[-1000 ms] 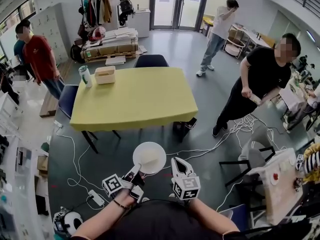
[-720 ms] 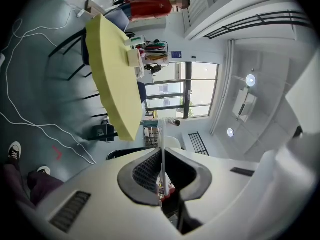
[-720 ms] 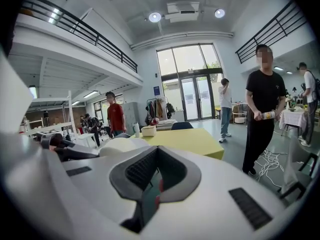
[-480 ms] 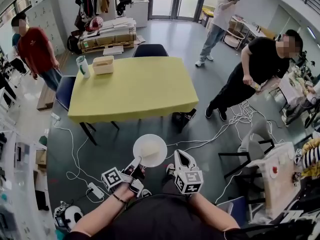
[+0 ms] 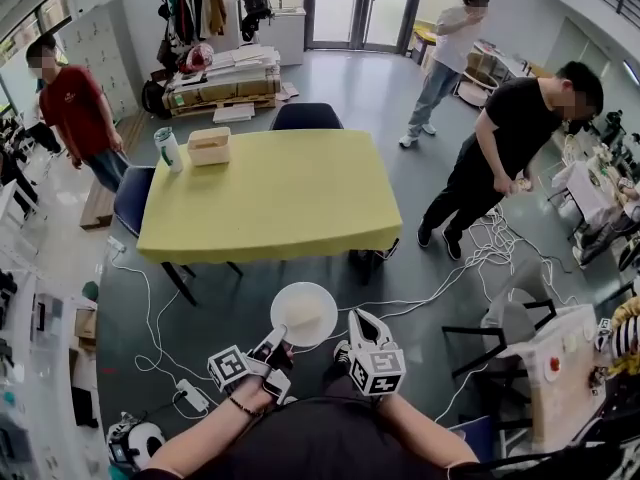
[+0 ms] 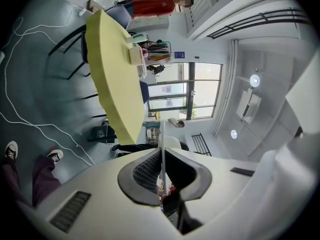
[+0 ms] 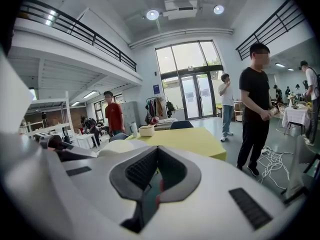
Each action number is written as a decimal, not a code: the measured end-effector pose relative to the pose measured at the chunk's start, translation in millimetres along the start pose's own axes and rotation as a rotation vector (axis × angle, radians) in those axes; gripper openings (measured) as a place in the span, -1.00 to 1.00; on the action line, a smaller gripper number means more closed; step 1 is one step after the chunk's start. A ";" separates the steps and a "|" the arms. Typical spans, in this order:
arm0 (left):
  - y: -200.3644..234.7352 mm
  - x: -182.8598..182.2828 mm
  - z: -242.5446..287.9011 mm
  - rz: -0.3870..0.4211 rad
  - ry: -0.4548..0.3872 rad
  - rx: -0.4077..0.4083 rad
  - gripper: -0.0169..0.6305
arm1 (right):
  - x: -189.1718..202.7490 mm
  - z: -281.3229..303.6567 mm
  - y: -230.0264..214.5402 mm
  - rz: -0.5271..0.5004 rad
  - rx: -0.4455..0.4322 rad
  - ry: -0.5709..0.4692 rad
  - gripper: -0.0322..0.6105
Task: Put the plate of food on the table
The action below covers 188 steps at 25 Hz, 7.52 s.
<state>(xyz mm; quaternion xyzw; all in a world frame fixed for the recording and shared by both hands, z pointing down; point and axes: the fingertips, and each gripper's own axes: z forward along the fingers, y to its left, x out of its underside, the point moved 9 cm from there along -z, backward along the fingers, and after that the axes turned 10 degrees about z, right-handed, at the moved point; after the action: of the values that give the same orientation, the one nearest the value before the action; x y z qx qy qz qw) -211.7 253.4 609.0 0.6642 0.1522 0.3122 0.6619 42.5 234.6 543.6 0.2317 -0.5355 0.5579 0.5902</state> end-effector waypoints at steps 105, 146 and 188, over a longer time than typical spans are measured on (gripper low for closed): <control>46.4 -285.0 551.6 -0.002 0.033 0.013 -0.88 | -292.8 496.6 -252.2 -0.008 -0.024 0.000 -0.86; 288.5 -249.7 623.2 -0.065 0.059 -0.248 -0.88 | -282.5 522.3 -283.7 0.072 -0.070 0.013 -0.86; 234.1 -271.1 618.8 0.831 0.297 -0.446 -0.74 | -267.1 533.5 -295.2 0.093 -0.099 0.061 -0.86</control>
<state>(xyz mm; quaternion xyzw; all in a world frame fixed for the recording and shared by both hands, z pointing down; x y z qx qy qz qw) -85.5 -416.9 823.3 0.4592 -0.1036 0.6661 0.5786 163.2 -419.4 571.6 0.1598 -0.5545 0.5644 0.5903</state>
